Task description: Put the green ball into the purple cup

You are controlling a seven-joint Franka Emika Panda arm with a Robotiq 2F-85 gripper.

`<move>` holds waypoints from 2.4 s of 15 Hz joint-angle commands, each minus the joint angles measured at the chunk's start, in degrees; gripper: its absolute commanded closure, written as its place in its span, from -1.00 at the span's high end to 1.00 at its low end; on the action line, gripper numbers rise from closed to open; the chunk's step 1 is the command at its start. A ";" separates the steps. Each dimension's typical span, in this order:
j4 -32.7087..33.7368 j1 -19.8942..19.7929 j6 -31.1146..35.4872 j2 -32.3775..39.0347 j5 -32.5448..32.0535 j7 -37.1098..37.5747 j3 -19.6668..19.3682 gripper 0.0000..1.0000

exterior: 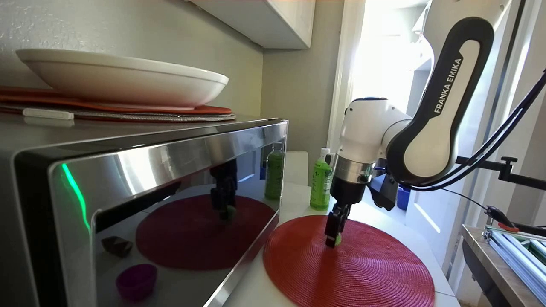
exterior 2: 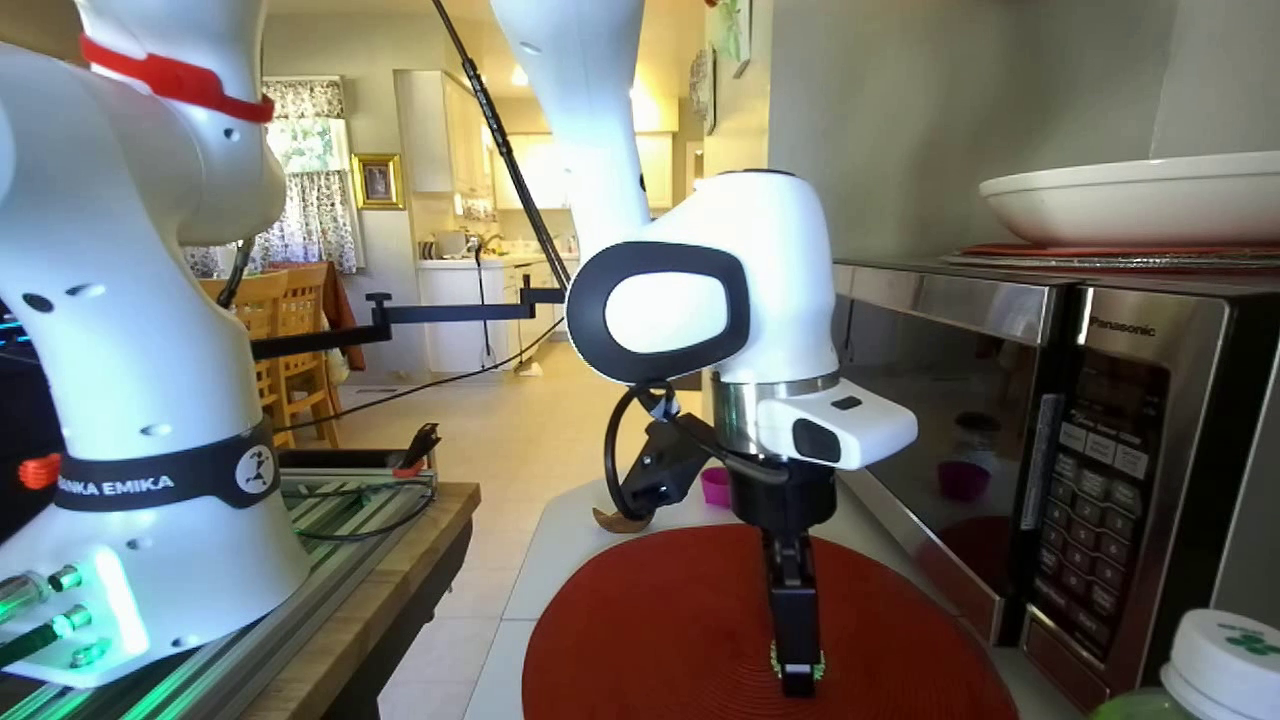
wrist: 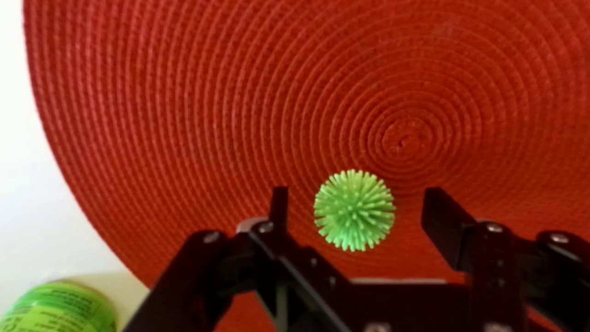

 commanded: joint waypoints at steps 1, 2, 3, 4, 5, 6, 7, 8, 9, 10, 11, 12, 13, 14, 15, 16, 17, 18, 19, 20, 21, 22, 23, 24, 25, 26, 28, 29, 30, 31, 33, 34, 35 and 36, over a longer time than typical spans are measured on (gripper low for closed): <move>1.07 1.30 1.81 1.89 2.57 -2.98 -1.02 -0.13; 1.20 1.41 1.99 2.12 2.64 -3.23 -1.14 -0.26; 1.20 1.54 2.46 2.29 2.69 -3.40 -1.29 -0.39; 1.13 1.51 2.41 2.25 2.76 -3.67 -1.26 -0.56; 1.01 1.79 2.34 2.02 2.67 -3.82 -1.56 -0.69; 0.82 1.73 1.78 1.51 2.69 -4.17 -1.46 -0.83; 0.60 1.61 1.49 1.00 2.74 -4.54 -1.31 -0.93; 0.22 1.48 0.74 0.02 2.74 -4.93 -1.18 -0.87; -0.07 1.42 -0.18 -0.96 2.72 -5.20 -1.10 -0.88; -0.26 1.47 -1.28 -1.90 2.67 -5.32 -1.12 -0.87; -0.53 2.03 -2.63 -3.19 2.42 -5.05 -1.55 -0.87; -0.89 2.14 -4.40 -4.69 2.26 -4.98 -1.32 -0.88; -1.26 2.43 -6.02 -6.11 1.92 -4.68 -1.16 -0.87; -1.57 2.98 -7.36 -7.33 1.34 -4.05 -1.19 -0.87; -2.14 3.36 -9.16 -8.86 1.05 -3.65 -0.52 -0.87; -2.73 3.59 -10.06 -10.11 0.98 -3.23 0.33 -0.87; -3.54 4.04 -11.11 -11.48 1.14 -2.76 1.53 -0.87; -4.34 4.37 -11.47 -12.48 1.52 -2.38 2.92 -0.87; -5.14 4.86 -11.88 -13.58 2.03 -1.84 4.50 -0.87; -5.75 5.23 -11.73 -14.26 2.48 -1.28 6.03 -0.87; -6.05 6.13 -12.15 -14.99 2.21 0.05 7.22 -0.87; -6.20 6.35 -11.84 -15.25 3.28 0.25 8.93 -0.87; -6.05 6.86 -12.03 -15.61 3.97 0.93 10.31 -0.87; -5.66 7.39 -12.29 -15.91 4.60 1.39 11.57 -0.87; -5.29 7.81 -12.24 -15.98 5.31 1.74 12.66 -0.87; -4.85 8.18 -11.91 -15.96 6.09 2.04 13.72 -0.87; -3.91 8.51 -11.71 -15.66 8.41 1.44 15.76 -0.87; -3.24 8.61 -12.09 -15.29 9.85 1.05 16.79 -0.87; -2.64 8.91 -11.87 -14.70 10.61 1.51 17.49 -0.87; -2.11 9.03 -12.14 -14.33 11.87 1.24 18.36 -0.87; -1.40 9.77 -10.95 -13.64 12.40 2.23 19.20 -0.87; -0.86 10.23 -10.97 -13.21 12.09 2.76 19.41 -0.87; -0.38 10.68 -10.97 -12.83 11.78 3.20 19.48 -0.87; 0.13 10.92 -11.12 -12.43 12.04 3.16 19.78 -0.87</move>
